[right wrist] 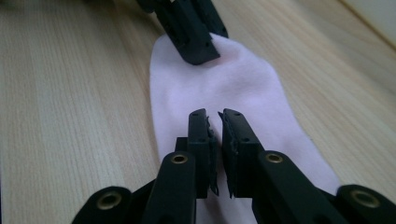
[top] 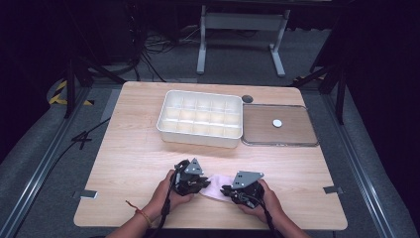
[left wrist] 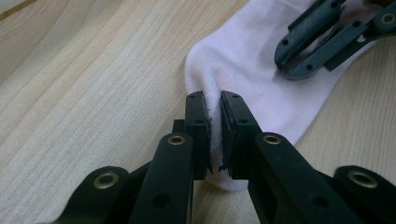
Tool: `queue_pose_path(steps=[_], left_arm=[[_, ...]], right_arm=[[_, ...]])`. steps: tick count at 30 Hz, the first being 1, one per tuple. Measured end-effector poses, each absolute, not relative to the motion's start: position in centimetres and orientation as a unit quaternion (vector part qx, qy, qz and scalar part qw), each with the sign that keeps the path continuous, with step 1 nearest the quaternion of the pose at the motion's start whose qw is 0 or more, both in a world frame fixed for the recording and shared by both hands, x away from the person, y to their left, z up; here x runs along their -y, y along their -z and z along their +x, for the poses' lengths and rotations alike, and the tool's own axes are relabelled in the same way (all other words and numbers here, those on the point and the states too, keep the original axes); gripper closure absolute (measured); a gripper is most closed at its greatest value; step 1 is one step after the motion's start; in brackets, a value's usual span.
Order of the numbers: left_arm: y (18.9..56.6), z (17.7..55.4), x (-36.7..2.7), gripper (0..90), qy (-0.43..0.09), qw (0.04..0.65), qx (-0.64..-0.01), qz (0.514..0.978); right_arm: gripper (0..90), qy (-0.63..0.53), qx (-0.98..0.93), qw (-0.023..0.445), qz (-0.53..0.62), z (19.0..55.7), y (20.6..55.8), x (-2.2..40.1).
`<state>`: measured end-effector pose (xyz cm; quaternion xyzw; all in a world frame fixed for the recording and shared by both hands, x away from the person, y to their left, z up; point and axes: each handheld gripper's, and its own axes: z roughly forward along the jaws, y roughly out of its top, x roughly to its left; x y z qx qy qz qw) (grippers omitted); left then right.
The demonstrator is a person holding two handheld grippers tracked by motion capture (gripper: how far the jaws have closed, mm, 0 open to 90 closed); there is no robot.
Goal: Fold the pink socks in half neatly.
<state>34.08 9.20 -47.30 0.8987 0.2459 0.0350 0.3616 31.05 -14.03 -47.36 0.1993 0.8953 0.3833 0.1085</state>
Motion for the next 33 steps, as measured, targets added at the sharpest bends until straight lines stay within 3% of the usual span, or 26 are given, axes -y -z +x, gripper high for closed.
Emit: queue_pose_path(steps=[9,29,33], left_arm=[[47.0,33.9,-9.3,82.4,-0.044,0.363,-0.238,0.9],[45.4,34.0,-10.7,82.3,-0.065,0.393,-0.253,0.881],[45.3,34.0,-10.8,82.2,-0.068,0.389,-0.252,0.883]], right_arm=[[88.4,-0.392,-0.885,0.122,0.219,31.1,46.7,14.6],[88.8,-0.381,-0.896,0.12,0.194,34.3,47.7,10.8],[85.5,-0.389,-0.893,0.113,0.197,34.4,47.6,10.9]])
